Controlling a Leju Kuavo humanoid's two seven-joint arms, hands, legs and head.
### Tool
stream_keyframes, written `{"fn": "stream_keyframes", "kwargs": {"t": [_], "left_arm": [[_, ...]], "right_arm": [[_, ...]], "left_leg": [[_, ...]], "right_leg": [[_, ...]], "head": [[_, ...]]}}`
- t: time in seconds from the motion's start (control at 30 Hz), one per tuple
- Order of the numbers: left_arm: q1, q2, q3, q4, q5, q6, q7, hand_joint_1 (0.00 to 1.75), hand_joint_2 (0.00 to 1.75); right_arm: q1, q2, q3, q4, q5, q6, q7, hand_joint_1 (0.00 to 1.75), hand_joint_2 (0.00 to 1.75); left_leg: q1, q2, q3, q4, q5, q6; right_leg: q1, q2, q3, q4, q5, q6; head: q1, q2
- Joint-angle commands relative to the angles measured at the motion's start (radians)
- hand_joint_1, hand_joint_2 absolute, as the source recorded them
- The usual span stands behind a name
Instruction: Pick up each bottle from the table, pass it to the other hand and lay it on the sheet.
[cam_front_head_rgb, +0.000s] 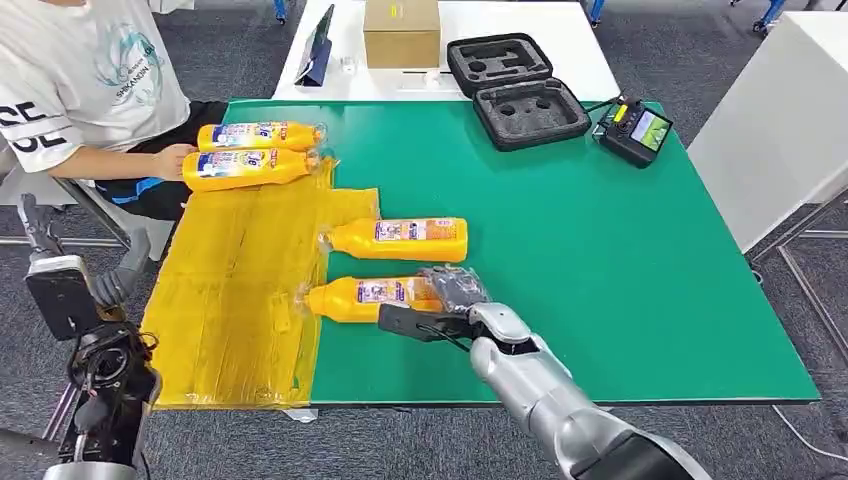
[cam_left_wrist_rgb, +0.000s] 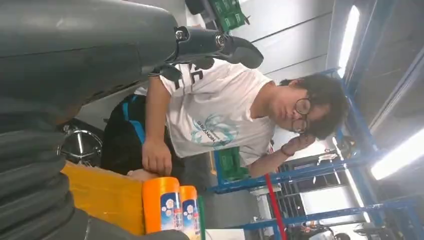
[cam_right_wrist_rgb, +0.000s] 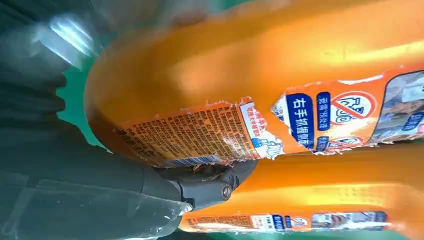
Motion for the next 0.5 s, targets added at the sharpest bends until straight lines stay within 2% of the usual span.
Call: {"fn": "stream_keyframes", "kwargs": {"t": [0.03, 0.4, 0.5], "left_arm": [[-0.048, -0.031, 0.018, 0.096, 0.047, -0.041, 0.004, 0.00, 1.75], [-0.048, -0.031, 0.018, 0.096, 0.047, -0.041, 0.004, 0.00, 1.75], [-0.033, -0.041, 0.019, 0.126, 0.150, -0.127, 0.004, 0.00, 1.75]], "right_arm": [[0.044, 0.022, -0.096, -0.005, -0.162, 0.037, -0.193, 1.75, 1.75], [0.044, 0.022, -0.096, -0.005, -0.162, 0.037, -0.193, 1.75, 1.75], [0.087, 0.040, -0.148, -0.090, -0.375, 0.069, -0.399, 1.75, 1.75]], "left_leg": [[0.000, -0.004, 0.003, -0.002, 0.000, 0.000], [0.000, -0.004, 0.002, -0.001, 0.000, 0.000], [0.000, -0.004, 0.002, -0.001, 0.000, 0.000]], "right_leg": [[0.000, -0.003, 0.004, -0.001, -0.001, 0.000], [0.000, -0.002, 0.003, -0.001, -0.001, 0.000], [0.000, -0.002, 0.003, -0.001, -0.001, 0.000]], "head": [[0.000, 0.000], [0.000, 0.000], [0.000, 0.000]]}}
